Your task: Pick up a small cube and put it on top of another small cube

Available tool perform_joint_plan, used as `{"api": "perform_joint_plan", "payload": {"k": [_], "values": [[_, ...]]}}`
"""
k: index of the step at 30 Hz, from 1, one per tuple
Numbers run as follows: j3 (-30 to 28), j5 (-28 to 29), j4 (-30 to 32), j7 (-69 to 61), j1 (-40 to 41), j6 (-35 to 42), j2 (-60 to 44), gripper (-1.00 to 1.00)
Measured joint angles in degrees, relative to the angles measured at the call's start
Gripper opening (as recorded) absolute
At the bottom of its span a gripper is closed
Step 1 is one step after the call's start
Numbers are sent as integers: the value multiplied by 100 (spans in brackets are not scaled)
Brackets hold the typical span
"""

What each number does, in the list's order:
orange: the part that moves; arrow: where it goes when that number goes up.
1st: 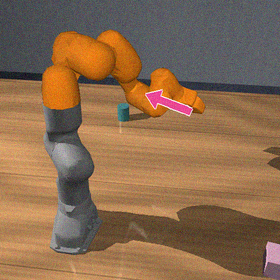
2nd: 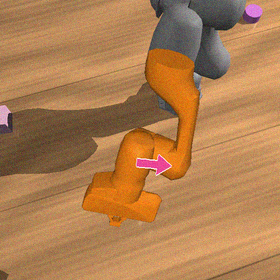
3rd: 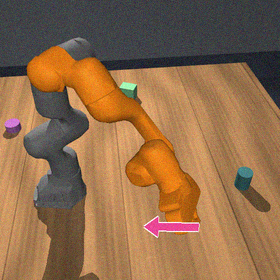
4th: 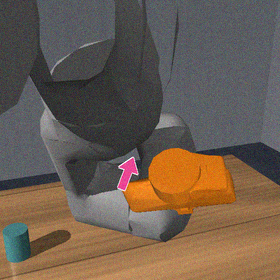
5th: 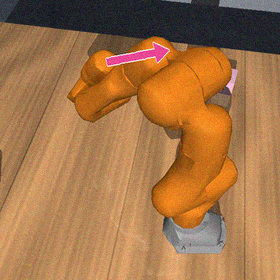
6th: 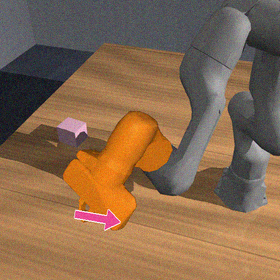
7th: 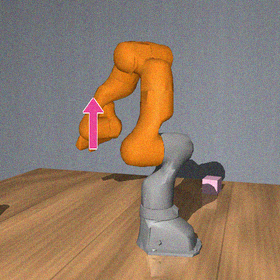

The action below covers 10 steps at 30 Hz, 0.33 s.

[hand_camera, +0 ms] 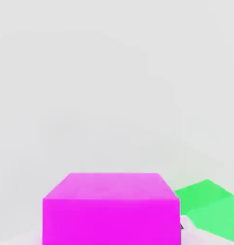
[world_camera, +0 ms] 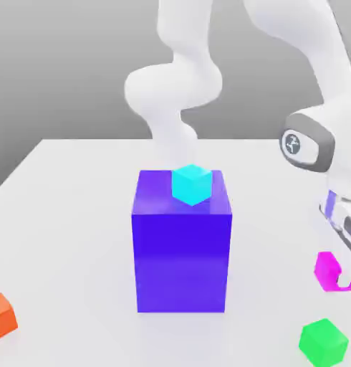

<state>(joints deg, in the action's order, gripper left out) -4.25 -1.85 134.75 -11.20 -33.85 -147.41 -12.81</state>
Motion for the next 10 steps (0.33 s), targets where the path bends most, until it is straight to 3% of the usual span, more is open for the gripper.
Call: {"api": "perform_joint_plan", "payload": {"k": [4,5,10], "values": [[-50,-148,-287,59,128,-351,-642,-100],[-32,-182,-306,40,147,-517,-828,100],[-32,-182,-306,40,147,-517,-828,100]]}}
